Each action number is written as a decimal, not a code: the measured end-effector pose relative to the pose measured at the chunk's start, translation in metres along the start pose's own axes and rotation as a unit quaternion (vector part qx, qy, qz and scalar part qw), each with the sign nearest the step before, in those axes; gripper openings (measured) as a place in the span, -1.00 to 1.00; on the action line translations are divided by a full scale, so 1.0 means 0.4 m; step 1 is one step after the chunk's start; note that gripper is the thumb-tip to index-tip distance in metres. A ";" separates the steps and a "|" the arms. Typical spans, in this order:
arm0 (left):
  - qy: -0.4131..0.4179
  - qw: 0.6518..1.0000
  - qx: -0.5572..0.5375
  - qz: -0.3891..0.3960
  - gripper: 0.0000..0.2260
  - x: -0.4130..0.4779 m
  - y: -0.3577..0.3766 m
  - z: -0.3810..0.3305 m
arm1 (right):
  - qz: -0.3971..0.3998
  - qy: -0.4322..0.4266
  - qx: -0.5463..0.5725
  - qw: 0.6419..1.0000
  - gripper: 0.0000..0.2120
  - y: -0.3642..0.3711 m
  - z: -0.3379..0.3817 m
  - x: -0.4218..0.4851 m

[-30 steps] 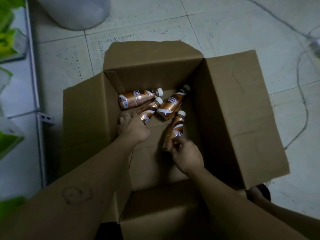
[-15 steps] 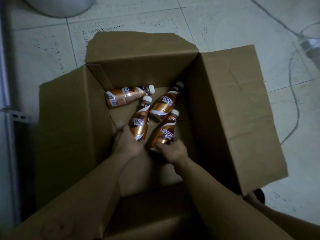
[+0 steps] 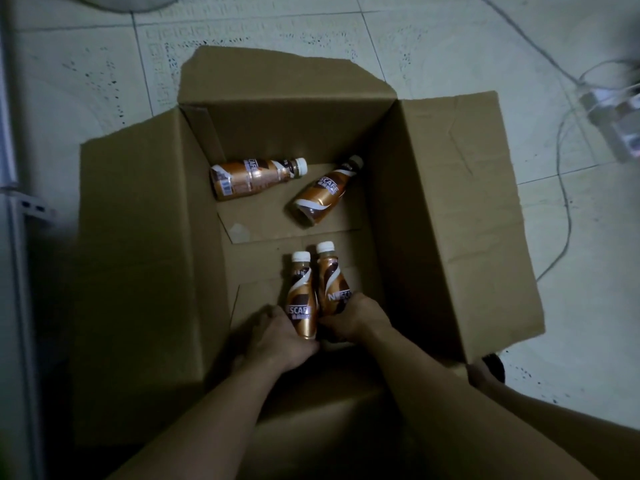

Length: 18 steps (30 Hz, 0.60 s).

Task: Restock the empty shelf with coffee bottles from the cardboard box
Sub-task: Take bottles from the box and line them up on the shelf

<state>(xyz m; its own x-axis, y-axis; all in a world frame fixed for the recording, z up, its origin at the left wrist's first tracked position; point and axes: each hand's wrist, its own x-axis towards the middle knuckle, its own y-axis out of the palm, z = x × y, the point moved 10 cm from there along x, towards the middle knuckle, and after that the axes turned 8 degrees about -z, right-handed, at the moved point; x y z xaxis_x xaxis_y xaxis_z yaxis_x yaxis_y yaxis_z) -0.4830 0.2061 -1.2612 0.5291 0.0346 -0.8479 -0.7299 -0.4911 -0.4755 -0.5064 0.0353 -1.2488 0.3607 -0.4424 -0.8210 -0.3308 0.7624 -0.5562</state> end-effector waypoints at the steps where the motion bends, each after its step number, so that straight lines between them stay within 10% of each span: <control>1: 0.009 1.000 0.002 -0.003 -0.04 0.000 0.000 -0.002 | -0.012 -0.004 -0.021 1.000 -0.50 -0.006 0.005 0.004; 7: 0.039 0.999 -0.001 -0.027 0.07 0.005 -0.036 -0.034 | -0.023 -0.012 -0.023 0.999 -0.20 -0.008 0.014 0.003; 18: -0.026 0.985 -0.172 0.016 -0.33 0.026 -0.017 -0.017 | -0.007 -0.032 0.005 0.999 -0.34 0.001 0.005 0.052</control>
<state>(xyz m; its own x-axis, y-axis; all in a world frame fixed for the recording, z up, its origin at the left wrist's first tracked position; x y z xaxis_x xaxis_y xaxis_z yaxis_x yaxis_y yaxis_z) -0.4697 0.2040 -1.2650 0.4791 0.0556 -0.8760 -0.5513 -0.7575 -0.3496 -0.4973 0.0272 -1.2658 0.4202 -0.4221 -0.8033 -0.3165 0.7615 -0.5657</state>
